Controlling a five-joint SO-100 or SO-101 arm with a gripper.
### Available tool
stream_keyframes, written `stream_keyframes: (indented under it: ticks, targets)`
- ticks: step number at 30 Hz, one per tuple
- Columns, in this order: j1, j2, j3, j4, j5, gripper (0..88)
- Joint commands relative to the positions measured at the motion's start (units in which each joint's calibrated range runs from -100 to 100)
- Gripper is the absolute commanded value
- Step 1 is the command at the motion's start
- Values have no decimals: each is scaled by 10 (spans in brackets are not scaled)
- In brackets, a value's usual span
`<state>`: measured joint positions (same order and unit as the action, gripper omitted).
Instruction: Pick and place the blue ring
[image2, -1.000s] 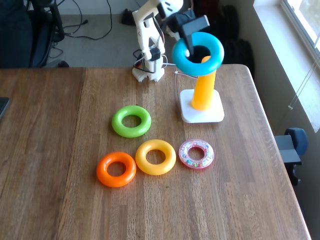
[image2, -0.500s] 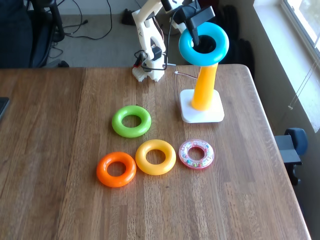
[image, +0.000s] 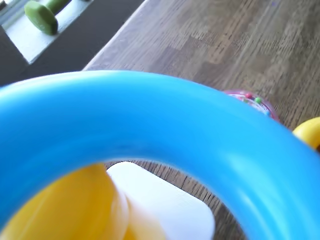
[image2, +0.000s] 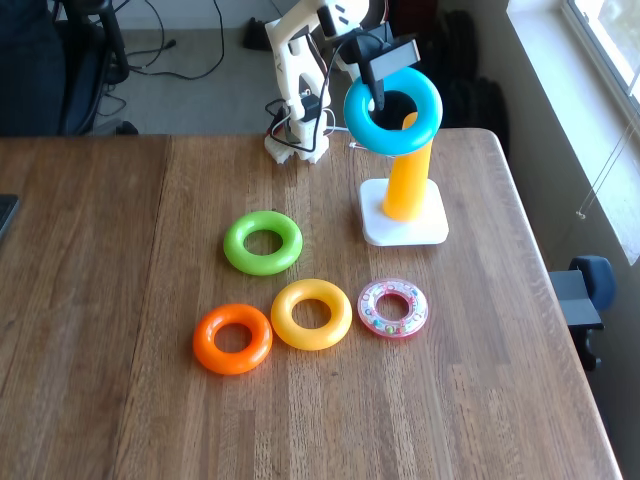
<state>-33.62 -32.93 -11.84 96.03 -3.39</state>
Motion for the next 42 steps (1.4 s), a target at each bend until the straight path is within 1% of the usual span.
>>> stream_keyframes:
  ticks: [1,9,16,19,25,28,34,36,38,42]
  targets:
    - [1,-1,11,-41,-4,20]
    - [-10,-1,64,-108,-4,20]
    - [-105,-1,72,-115,-7,20]
    - [-131,-1,72,-115,-7,20]
    - [-111,-1,72,-111,-3,23]
    - [-87,-2,72,-110,4,58]
    - [-50,-11,72,-118,9,226]
    - [-43,-11,72,-118,13,269]
    - [-37,-11,72,-115,13,286]
    - [-33,-11,72,-114,13,286]
